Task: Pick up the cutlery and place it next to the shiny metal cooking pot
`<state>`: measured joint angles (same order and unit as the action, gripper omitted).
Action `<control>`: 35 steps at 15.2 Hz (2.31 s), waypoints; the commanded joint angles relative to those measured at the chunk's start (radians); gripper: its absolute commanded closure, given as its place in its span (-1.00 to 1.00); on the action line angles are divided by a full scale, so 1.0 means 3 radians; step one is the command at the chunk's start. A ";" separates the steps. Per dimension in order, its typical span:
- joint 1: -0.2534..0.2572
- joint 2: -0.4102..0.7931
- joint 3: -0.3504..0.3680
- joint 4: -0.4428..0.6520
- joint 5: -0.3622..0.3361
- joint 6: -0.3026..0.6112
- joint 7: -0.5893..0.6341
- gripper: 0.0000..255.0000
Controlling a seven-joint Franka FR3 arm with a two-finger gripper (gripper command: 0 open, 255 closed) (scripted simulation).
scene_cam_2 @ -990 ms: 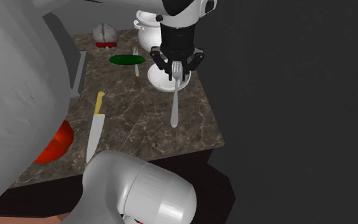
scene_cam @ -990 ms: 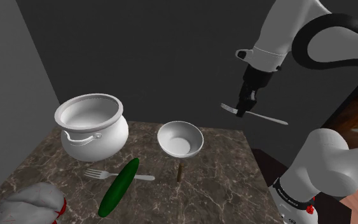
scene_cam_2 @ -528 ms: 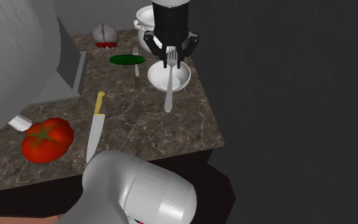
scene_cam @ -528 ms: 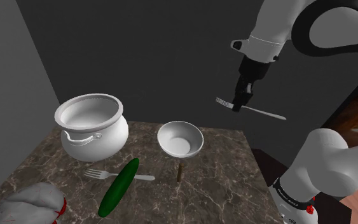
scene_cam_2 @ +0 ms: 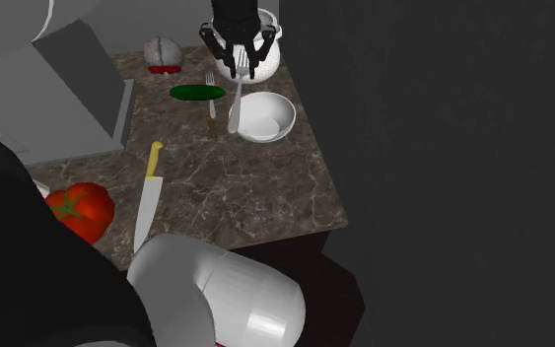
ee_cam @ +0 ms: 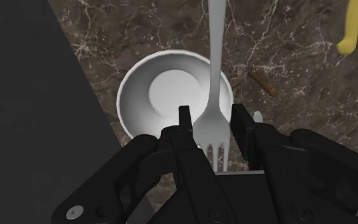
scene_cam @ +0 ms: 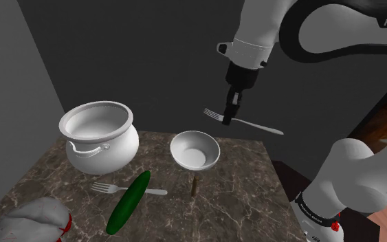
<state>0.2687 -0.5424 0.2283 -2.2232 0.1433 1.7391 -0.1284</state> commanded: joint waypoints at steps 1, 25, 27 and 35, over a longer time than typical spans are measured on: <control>0.0013 0.0214 0.0118 0.0192 0.0008 0.0036 0.0138 1.00; 0.0094 0.1450 0.0652 0.0740 -0.0275 0.0722 0.0838 1.00; 0.0096 0.1465 0.0656 0.0666 -0.0280 0.0811 0.0841 1.00; 0.0102 0.1560 0.0674 0.0399 -0.0314 0.1166 0.0865 1.00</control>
<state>0.2988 -0.0794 0.4297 -2.0915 0.0511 2.0717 0.1294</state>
